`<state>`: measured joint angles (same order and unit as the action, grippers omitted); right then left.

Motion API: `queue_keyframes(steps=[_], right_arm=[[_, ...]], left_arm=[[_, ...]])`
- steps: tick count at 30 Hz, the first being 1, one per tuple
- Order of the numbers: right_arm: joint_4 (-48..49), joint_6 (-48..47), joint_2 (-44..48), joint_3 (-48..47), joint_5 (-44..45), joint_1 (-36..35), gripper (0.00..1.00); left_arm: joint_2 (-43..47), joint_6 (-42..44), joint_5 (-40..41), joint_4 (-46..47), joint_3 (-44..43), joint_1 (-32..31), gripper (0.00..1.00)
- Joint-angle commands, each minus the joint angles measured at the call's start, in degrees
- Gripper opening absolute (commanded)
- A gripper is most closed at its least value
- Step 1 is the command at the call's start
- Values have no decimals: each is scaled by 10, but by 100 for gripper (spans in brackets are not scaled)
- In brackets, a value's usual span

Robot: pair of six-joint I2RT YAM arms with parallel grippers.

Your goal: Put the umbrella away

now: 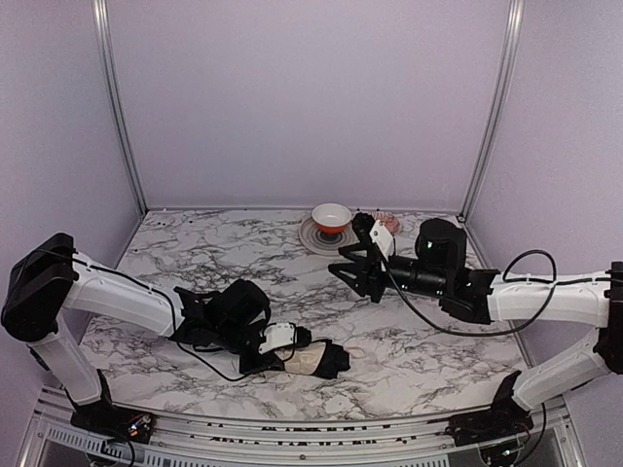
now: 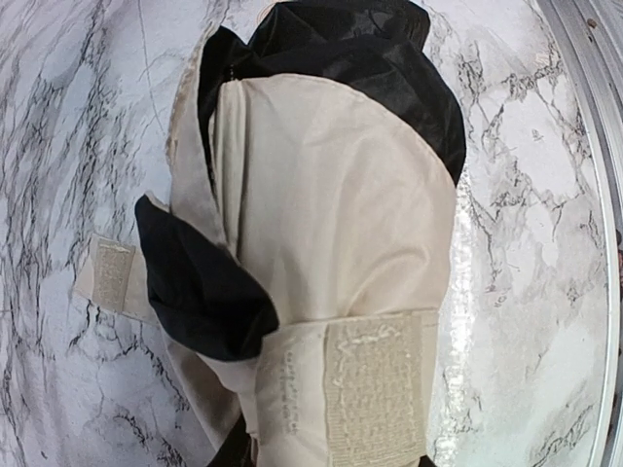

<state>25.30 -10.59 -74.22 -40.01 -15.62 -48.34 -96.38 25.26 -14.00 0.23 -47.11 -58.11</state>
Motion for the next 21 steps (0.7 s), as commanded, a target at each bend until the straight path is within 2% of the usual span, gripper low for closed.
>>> queue_keyframes(steps=[1,5,8,11,15,19,21], right_arm=[[-225,132,-21,-69,26,41,45],[-322,158,-80,-118,-23,42,46],[-351,164,-109,-125,-29,42,46],[-329,176,-115,-119,-12,52,46],[-269,160,-93,-104,-48,65,47],[-192,103,-48,-51,-83,65,50],[-119,87,-29,-6,-112,65,52]], left_arm=[[-7,74,61,-32,38,-52,0],[9,90,136,-22,48,-98,0],[35,57,178,20,80,-95,0],[55,8,222,37,72,-70,0],[88,-27,280,29,31,-41,0],[135,-48,298,-42,-30,-32,0],[162,-56,312,-76,-58,-32,0]])
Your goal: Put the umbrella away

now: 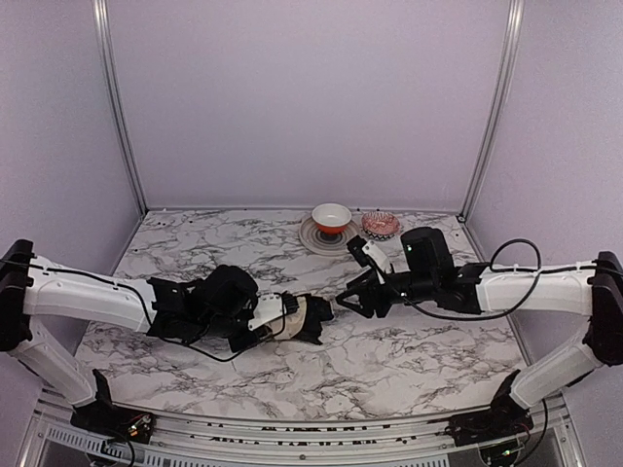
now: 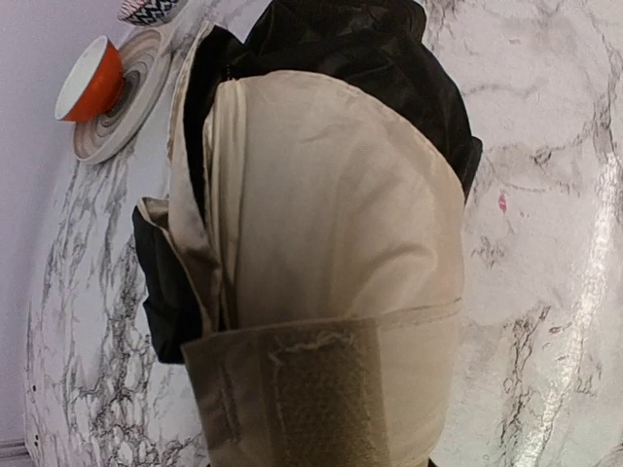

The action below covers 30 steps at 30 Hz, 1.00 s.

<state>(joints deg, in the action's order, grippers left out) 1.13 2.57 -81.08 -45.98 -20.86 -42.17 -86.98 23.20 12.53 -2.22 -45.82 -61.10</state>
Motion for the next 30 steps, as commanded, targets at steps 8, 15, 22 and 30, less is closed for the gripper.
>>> queue_keyframes(steps=[8,15,22,30], right_arm=[[406,-30,-24,110,-199,-2,63],[553,-39,-112,75,-239,-37,74],[536,-60,-182,0,-239,-53,86],[531,-34,-246,-68,-290,-53,72]], left_arm=[[156,-31,85,-117,-155,-3,0],[173,13,77,-123,-195,-3,0],[178,59,59,-140,-230,-3,0],[174,80,50,-142,-261,-3,0]])
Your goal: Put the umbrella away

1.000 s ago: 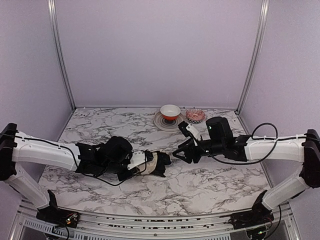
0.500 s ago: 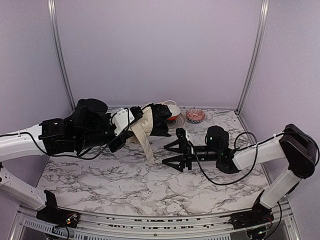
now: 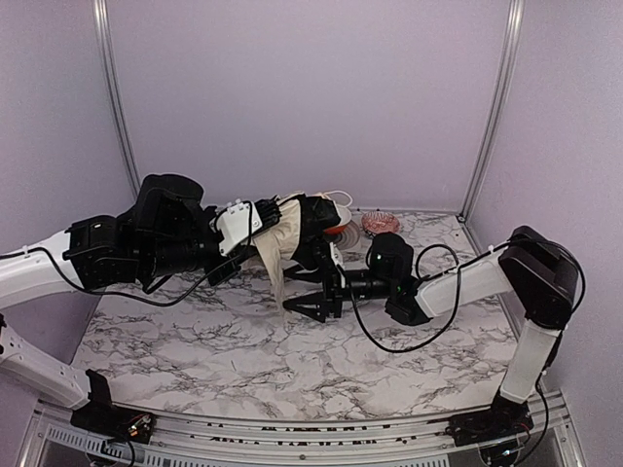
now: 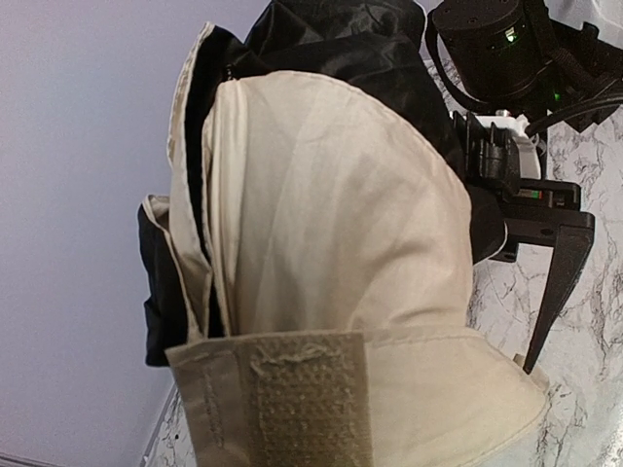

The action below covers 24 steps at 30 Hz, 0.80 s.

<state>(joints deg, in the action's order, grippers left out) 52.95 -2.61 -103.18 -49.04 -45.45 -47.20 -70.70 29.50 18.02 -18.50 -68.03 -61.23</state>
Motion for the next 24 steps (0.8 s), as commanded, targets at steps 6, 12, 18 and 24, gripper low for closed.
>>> queue_keyframes(steps=[6,12,18,24], right_arm=[[59,51,-38,-28,-125,-5,60],[48,56,-39,-28,-130,-5,52],[41,65,-54,-45,-124,-24,37],[30,55,-51,-34,-121,-23,4]], left_arm=[[-1,27,5,18,-53,-2,0],[-9,29,17,20,-56,-1,0],[-13,30,14,19,-62,-2,0],[-9,33,16,19,-63,-2,0]])
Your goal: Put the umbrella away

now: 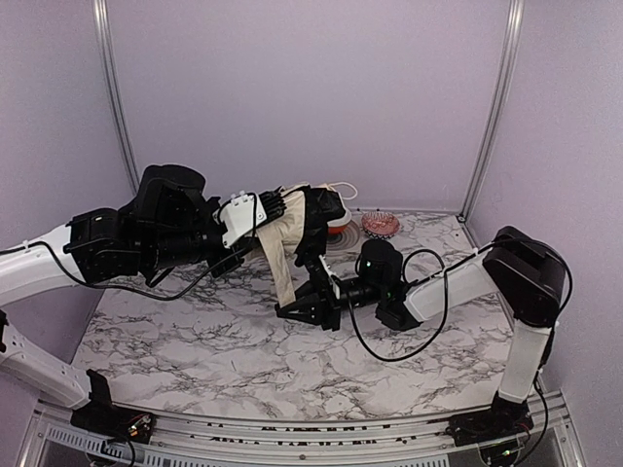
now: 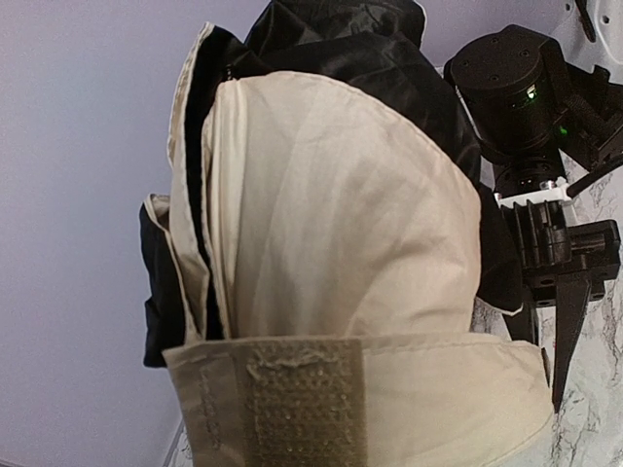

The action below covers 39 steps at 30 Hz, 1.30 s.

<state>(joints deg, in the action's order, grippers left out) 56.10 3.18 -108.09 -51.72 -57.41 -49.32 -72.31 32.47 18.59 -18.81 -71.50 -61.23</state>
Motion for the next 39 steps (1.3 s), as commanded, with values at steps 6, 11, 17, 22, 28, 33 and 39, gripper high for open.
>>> queue_keyframes(steps=[6,11,17,22,28,33,39], right_arm=[[-49,-32,13,2,15,-2,0],[-28,-42,22,81,76,7,0],[-29,-79,14,102,159,78,0],[-128,-156,-21,-31,179,141,0],[-192,-251,-34,-224,119,167,0],[-185,-279,-14,-304,73,154,0],[-194,-354,59,-253,79,92,0]], left_arm=[[9,-14,16,24,-31,0,0],[65,-61,-62,48,-22,30,0],[101,-113,-330,58,14,31,0],[91,-133,-504,54,52,-10,0],[65,-79,-622,6,115,-56,0],[14,-74,-586,-16,167,-54,0],[-87,-80,-613,-20,177,-32,0]])
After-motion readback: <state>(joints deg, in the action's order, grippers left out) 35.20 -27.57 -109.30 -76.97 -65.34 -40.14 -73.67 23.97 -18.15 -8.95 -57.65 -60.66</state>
